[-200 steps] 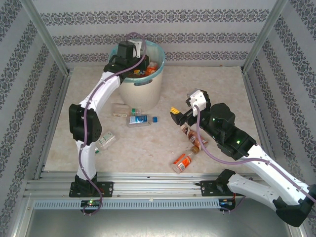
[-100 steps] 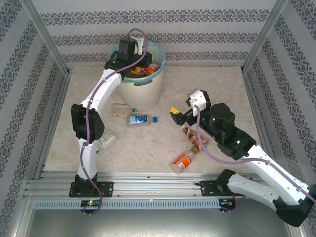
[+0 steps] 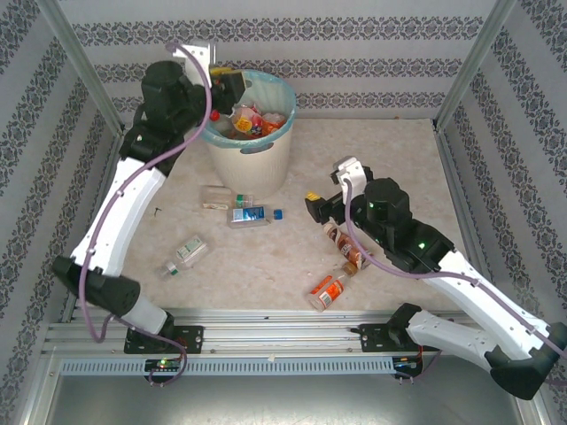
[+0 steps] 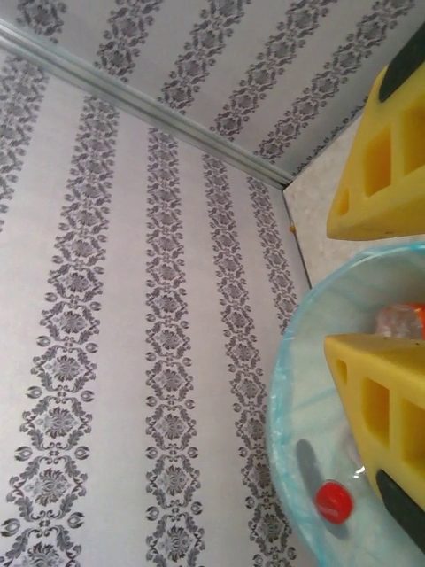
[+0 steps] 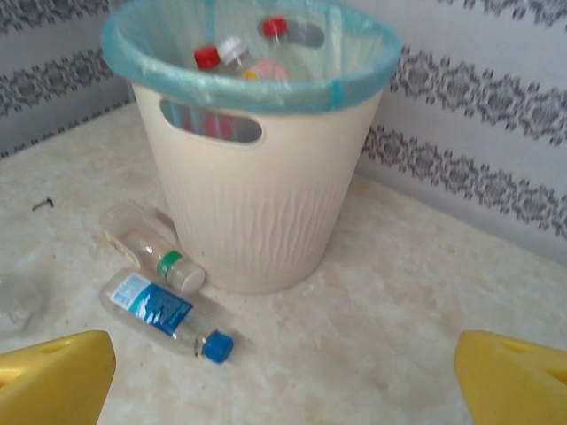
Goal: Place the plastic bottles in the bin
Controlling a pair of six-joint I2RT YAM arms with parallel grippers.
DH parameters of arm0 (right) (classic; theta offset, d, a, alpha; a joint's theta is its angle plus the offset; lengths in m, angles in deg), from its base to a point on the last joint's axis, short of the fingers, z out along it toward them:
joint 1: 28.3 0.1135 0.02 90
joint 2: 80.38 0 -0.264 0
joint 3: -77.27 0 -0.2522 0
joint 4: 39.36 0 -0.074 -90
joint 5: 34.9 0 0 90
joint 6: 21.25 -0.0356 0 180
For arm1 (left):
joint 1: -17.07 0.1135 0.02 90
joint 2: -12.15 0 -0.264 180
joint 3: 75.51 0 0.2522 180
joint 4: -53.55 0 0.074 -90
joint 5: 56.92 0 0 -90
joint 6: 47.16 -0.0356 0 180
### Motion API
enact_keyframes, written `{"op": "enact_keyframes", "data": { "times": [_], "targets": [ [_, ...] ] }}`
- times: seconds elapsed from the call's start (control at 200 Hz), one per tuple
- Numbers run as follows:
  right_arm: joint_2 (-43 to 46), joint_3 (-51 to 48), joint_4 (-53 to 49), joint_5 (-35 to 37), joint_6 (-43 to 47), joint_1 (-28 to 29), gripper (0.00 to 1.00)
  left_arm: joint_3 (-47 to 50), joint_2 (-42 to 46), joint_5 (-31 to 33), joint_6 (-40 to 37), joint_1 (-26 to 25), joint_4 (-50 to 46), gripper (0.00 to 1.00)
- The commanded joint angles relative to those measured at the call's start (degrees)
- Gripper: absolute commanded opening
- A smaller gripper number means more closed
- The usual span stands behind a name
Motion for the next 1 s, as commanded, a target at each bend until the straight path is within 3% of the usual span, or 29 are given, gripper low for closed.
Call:
{"op": "enact_keyframes", "data": {
  "times": [0.0,0.175,0.295,0.425,0.495,0.614,0.744,0.889,0.999],
  "targets": [
    [-1.9,1.31,-7.5,-2.37,-2.69,-0.43,0.96,11.12,3.84,0.1,-4.66,-2.69,2.72,0.36],
    [-6.11,-2.87,-2.31,-15.27,1.75,1.07,0.89,26.15,14.05,1.85,-5.02,-4.59,2.79,0.38],
    [-14.21,-1.39,0.8,-17.86,9.2,5.61,0.9,35.83,20.64,6.89,-2.3,-4.54,0.99,0.46],
    [-25.44,2.43,3.44,-20.91,17.78,8.98,0.9,44.14,26.53,13.93,1.17,-4.48,-3.59,0.46],
    [-30.52,4.45,4.88,-25.92,20.89,9.8,0.9,47.35,29.54,17.55,3.07,-4.4,-5.44,0.46],
    [-35.28,9.13,-1.89,-29.52,24.89,10.56,0.9,51.29,33.08,19.38,5.1,-4.38,-6.39,0.46],
    [-31.89,8.91,-7.25,-21.94,18.14,10.49,0.9,54.09,33.5,14.19,3.7,-4.4,-4.86,0.46],
    [-22.53,2.18,-7.99,-11.94,-2.03,10.34,0.87,56.79,32.16,8.26,-0.52,-4.45,-1.03,0.47],
    [-16.33,-1.57,-15.08,-4.52,-13.44,7.11,0.85,56.15,29.65,6.25,-2.99,-4.62,-0.47,0.47]
  ]
}}
